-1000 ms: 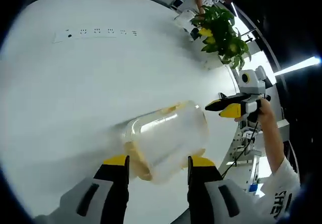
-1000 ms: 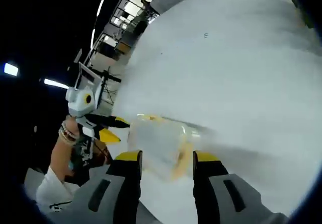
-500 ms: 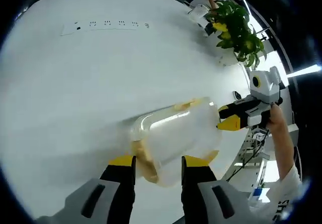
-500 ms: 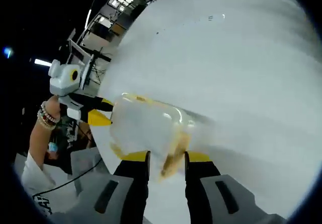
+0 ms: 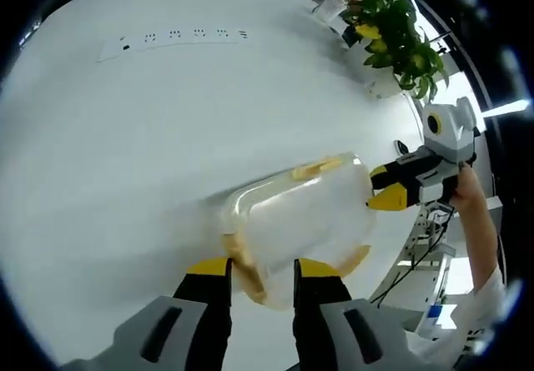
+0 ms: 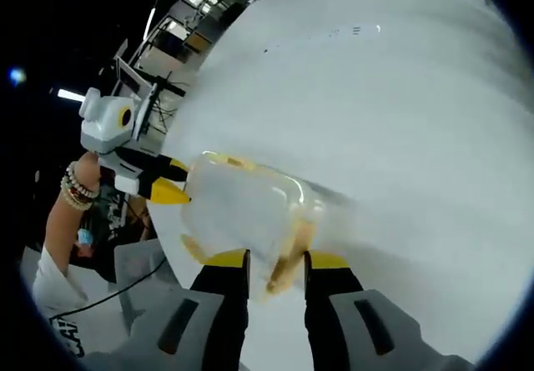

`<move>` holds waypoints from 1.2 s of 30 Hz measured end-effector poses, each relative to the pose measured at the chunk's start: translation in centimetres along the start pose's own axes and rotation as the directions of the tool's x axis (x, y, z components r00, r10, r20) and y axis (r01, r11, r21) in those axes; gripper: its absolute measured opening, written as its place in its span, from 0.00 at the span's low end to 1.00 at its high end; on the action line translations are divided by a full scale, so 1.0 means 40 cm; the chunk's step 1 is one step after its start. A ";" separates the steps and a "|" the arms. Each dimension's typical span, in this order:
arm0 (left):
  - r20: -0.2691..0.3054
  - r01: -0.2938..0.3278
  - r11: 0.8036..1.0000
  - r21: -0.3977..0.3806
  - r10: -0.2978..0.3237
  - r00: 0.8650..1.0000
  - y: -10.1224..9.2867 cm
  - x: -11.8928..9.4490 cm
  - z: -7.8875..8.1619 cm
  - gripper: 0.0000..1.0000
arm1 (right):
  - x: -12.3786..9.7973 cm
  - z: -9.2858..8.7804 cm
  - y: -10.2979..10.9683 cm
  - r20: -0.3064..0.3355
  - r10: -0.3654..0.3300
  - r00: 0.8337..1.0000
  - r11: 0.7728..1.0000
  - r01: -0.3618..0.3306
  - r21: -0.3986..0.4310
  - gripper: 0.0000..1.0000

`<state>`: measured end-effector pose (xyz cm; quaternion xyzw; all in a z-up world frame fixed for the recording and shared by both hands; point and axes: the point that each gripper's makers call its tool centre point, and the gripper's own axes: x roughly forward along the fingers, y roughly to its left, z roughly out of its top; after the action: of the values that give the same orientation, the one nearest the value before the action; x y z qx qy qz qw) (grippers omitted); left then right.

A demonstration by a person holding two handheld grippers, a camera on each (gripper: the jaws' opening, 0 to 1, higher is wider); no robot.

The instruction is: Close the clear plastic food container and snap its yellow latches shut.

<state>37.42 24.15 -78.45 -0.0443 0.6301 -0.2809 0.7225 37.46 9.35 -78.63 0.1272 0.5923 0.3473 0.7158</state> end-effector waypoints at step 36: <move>0.001 0.006 0.999 -0.034 -0.006 1.000 0.002 0.009 -0.002 0.18 | -0.007 0.014 0.003 0.018 0.040 0.999 0.999 -0.040 0.013 0.19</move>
<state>37.38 24.08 -78.84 -0.0585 0.6345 -0.2723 0.7210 37.94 9.39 -78.20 0.1469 0.5857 0.3562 0.7131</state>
